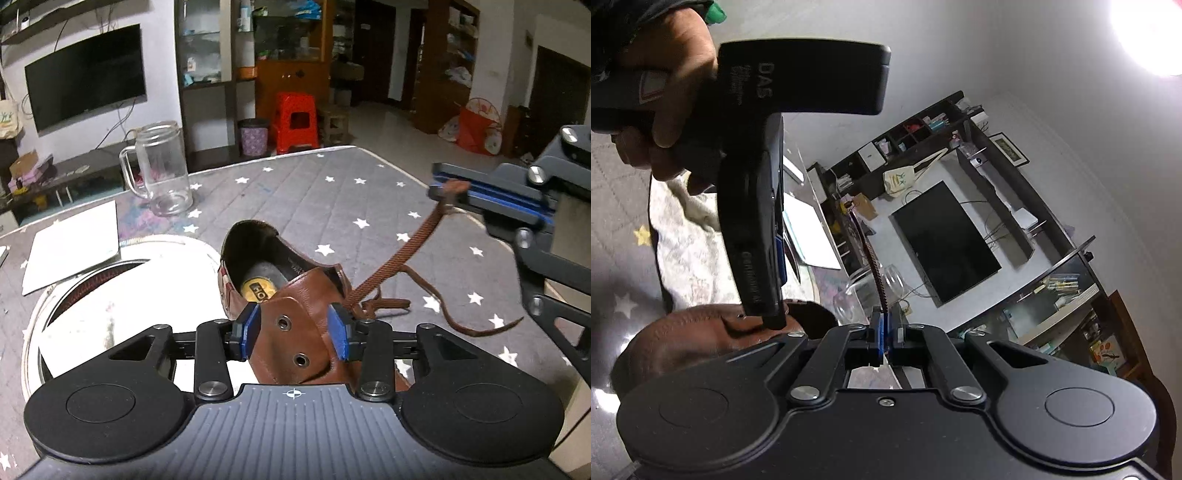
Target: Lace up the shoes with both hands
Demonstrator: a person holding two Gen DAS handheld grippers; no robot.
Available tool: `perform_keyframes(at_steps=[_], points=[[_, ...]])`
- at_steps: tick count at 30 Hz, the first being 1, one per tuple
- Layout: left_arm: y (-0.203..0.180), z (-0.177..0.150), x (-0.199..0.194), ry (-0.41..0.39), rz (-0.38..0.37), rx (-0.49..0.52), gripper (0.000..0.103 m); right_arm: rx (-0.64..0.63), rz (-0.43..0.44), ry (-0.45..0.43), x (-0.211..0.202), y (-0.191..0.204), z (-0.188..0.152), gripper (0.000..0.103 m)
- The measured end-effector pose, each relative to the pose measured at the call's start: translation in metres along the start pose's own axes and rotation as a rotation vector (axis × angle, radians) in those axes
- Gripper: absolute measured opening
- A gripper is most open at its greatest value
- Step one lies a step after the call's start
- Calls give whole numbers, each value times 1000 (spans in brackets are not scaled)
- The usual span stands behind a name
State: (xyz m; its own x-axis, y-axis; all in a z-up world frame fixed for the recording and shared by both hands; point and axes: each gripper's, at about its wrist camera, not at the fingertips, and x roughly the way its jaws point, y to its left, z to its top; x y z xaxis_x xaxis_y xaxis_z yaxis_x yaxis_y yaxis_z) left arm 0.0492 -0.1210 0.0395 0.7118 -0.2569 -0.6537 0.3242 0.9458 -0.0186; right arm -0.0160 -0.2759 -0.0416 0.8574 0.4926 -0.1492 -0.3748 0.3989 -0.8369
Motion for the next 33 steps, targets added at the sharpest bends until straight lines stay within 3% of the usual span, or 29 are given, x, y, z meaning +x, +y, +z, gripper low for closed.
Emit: perform_keyframes(at_steps=[12,14,17,25,33], points=[[10,2,11,23,-23,-54,45,-10,23,28,2,11,-7,2],[11,2,13,32,-17,-52,44,-12,27,33,2,11,-7,2],[16,1,12,28,-55,-71,33,-21,37,44,3,15,-9,2],[33,-8,-6,-2,-83,-71,26,-67,53,61,7,29,-13,2],[56,-22,-13,-23,-118,-133,23,-206,40,76,21,54,-13,2]])
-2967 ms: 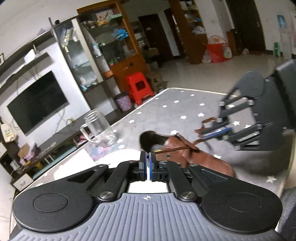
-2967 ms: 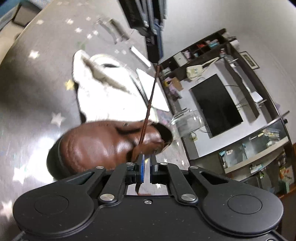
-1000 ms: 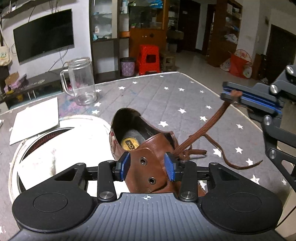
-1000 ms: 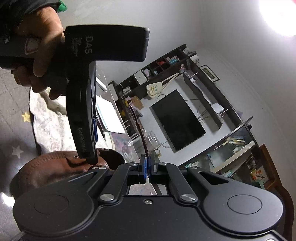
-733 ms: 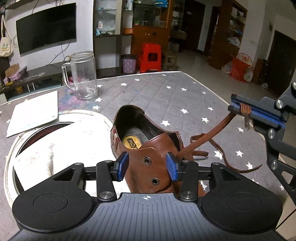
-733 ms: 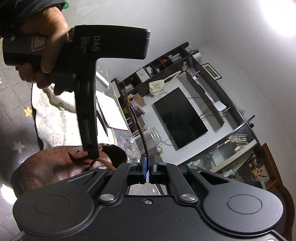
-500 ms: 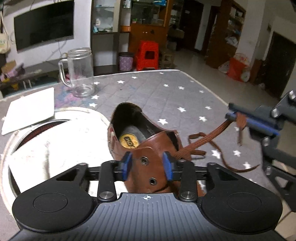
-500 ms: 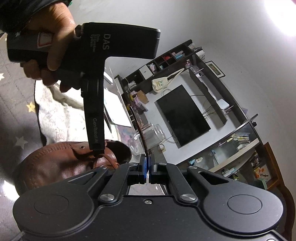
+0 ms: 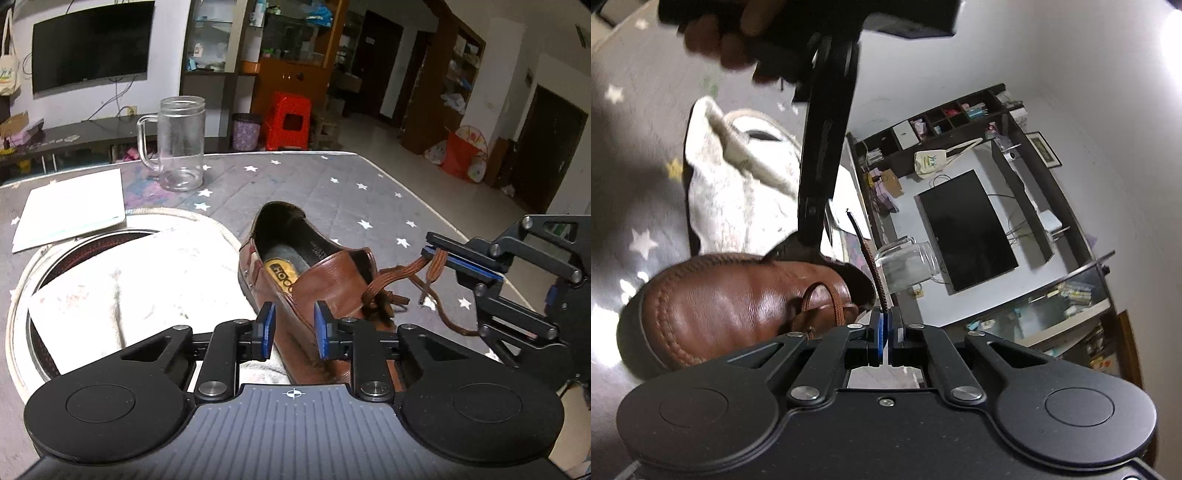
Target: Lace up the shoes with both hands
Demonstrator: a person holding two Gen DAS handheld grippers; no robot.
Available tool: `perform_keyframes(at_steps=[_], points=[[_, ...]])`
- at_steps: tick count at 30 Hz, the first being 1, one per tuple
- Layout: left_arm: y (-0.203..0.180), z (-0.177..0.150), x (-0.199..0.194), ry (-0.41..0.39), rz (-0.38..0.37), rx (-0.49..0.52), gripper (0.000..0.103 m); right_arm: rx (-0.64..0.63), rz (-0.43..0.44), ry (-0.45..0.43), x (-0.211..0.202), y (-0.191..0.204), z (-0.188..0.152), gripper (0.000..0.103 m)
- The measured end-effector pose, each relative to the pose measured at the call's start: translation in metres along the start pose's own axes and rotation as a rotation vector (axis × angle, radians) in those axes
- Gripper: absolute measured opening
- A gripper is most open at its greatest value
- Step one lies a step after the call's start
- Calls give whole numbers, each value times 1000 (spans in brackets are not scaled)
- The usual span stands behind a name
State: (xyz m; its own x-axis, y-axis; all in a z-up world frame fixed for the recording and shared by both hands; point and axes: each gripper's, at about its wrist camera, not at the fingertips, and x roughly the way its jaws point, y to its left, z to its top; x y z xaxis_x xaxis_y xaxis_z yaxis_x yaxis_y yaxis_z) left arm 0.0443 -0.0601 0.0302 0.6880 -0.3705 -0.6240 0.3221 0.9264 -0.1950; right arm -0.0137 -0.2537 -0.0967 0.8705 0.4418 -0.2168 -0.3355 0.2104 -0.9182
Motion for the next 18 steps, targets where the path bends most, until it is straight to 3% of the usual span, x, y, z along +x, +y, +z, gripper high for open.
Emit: perform_keyframes(at_steps=[11,18], points=[[8,-6,-2,-17,-37,-27,23,-372,-92,-38,21,46,1,2],[13,-6,-3,-15,-40,-28,24,-436,-92,-31,33,55,1,2]])
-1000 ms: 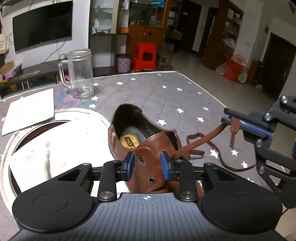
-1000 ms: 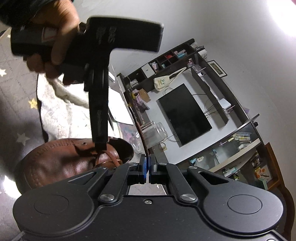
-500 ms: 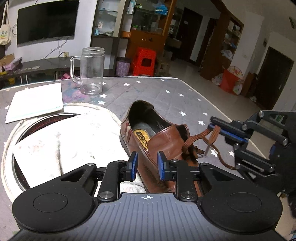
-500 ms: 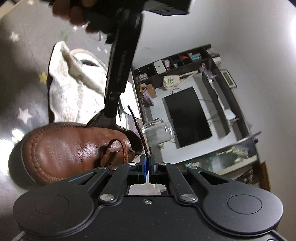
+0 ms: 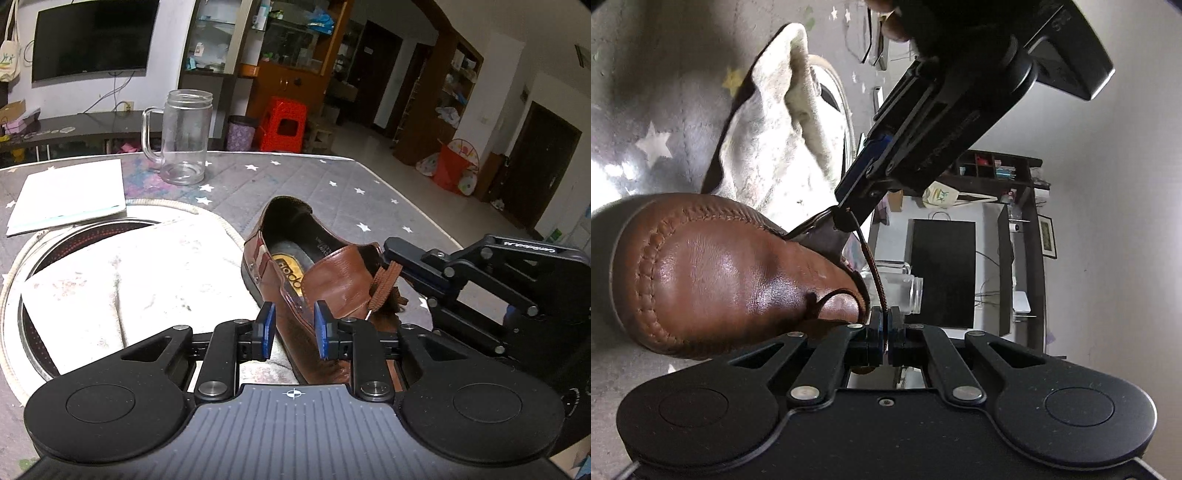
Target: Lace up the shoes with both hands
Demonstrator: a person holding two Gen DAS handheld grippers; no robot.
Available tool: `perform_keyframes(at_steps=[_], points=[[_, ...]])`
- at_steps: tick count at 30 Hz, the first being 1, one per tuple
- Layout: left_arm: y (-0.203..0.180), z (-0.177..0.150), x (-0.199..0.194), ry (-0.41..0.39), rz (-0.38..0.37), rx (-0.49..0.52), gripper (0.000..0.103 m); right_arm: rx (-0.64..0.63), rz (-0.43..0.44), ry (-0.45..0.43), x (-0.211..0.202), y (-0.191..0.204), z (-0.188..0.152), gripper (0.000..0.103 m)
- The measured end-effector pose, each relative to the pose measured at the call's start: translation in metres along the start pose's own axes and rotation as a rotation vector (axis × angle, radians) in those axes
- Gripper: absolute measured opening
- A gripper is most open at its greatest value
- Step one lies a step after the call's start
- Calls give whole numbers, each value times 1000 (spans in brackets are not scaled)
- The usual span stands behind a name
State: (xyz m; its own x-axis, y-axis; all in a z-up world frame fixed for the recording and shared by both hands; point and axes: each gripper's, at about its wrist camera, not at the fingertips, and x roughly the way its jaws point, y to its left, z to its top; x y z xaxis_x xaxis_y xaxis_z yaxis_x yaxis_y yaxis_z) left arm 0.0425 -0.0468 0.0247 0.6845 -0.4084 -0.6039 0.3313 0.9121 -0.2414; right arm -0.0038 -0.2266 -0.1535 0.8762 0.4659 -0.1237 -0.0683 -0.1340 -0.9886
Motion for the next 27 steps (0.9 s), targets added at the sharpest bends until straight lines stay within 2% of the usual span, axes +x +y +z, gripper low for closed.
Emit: perform_keyframes(at_steps=[12,20,27], points=[[9,-3,0,5,-8,0,25,-78,-33,-6,11,7,2,2],[1,-7,1,-4,30,40,28,-169,-70,26,19,11,3,2],[5,-11,-2,0,37,71,29,-180,-76,48,34,12,3,2]])
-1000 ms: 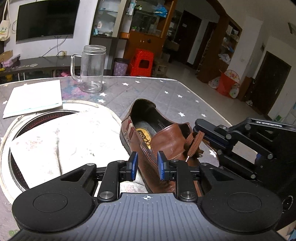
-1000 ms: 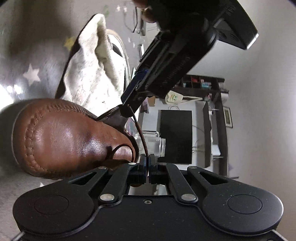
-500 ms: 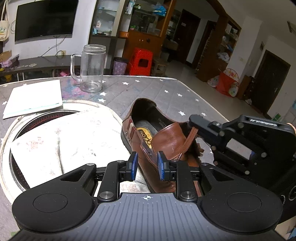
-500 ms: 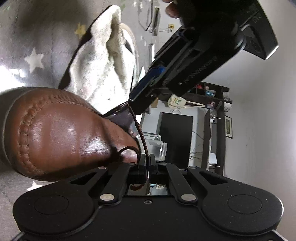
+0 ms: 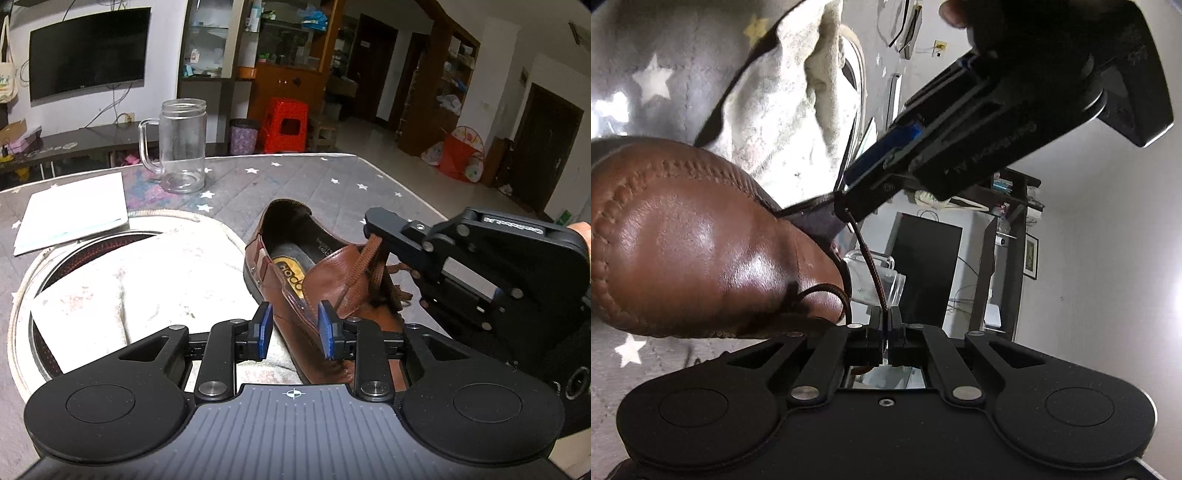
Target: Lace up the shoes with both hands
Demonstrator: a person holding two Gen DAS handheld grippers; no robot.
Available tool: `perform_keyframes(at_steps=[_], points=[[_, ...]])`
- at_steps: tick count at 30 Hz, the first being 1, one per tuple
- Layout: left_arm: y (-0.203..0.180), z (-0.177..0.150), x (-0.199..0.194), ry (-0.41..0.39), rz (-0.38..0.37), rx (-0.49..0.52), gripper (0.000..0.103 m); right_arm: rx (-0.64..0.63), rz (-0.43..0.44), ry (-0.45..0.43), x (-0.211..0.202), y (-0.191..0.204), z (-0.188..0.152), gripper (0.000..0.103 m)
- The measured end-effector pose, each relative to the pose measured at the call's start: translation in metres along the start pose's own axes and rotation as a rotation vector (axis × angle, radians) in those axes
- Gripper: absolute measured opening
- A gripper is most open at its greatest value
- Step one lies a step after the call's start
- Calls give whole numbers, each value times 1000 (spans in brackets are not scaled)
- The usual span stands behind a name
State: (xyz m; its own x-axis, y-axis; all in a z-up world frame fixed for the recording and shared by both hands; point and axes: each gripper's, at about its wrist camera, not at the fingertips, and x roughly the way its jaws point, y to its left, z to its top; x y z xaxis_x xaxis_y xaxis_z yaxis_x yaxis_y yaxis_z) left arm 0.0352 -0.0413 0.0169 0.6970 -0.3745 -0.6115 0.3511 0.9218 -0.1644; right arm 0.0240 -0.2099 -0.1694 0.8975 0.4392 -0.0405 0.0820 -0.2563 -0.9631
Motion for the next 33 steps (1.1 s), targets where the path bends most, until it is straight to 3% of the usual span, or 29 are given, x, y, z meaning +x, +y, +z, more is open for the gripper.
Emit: perform_keyframes(at_steps=[5,18,33], points=[[0,-1,-1,1,-1,19,29,-31,7,21,10,7,-3,2],[-6,7,3,8,-1,-13,30,-200,-26,-43,5,26,5,2],[-3,10,4,9,-12,-41,31,-180,-5,-31,7,23,5,2]])
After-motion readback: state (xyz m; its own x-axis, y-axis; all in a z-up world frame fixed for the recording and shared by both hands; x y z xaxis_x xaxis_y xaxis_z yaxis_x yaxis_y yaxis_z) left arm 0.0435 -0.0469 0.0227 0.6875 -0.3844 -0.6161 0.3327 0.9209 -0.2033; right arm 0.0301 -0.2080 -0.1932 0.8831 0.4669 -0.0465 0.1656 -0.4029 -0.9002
